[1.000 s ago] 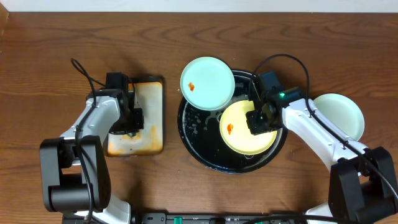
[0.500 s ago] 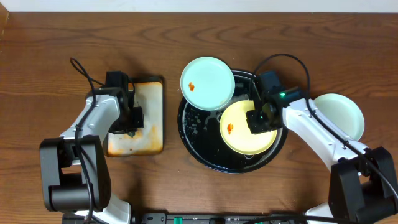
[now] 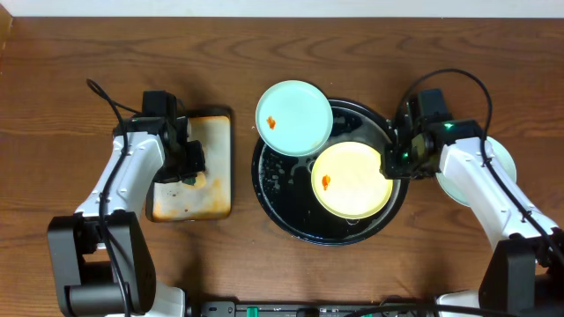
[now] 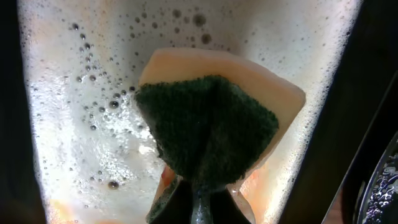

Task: Clean dirty plates on tray and stack at the side
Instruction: 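Lift the sponge and move it toward the yellow plate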

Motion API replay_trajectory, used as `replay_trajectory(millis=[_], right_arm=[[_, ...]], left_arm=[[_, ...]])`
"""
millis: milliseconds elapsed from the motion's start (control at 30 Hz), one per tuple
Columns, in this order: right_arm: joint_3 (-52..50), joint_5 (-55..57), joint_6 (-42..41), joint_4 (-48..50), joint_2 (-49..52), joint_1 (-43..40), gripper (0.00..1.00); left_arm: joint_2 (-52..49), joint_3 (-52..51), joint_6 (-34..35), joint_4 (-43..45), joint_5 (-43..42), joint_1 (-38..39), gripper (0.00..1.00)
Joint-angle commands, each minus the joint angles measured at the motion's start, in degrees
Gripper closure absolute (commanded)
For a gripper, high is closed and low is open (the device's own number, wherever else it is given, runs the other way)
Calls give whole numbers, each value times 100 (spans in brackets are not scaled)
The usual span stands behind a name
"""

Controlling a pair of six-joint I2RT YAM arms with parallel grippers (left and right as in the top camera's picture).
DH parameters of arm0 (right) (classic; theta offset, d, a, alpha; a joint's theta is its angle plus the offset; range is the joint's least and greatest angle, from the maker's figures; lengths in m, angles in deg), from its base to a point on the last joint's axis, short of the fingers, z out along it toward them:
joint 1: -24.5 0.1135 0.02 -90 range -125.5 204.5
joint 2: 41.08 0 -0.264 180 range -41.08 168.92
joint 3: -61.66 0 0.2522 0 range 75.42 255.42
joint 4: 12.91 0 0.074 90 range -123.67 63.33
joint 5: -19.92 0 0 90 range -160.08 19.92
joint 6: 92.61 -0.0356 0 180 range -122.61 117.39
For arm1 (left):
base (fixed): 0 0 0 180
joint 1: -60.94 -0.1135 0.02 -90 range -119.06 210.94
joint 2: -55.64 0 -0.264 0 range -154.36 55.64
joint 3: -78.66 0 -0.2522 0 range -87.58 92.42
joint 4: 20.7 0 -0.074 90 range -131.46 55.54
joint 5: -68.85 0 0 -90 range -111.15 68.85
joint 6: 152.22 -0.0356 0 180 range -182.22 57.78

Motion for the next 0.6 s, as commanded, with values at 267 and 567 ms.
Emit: replay_trajectory(millis=[267, 567], right_arm=[[11, 111, -63, -85, 837, -116, 73], [11, 278, -15, -37, 1106, -116, 78]], left_arm=[[52, 79, 107, -26, 365, 11, 93], [-103, -435, 105, 623, 568, 13, 92]])
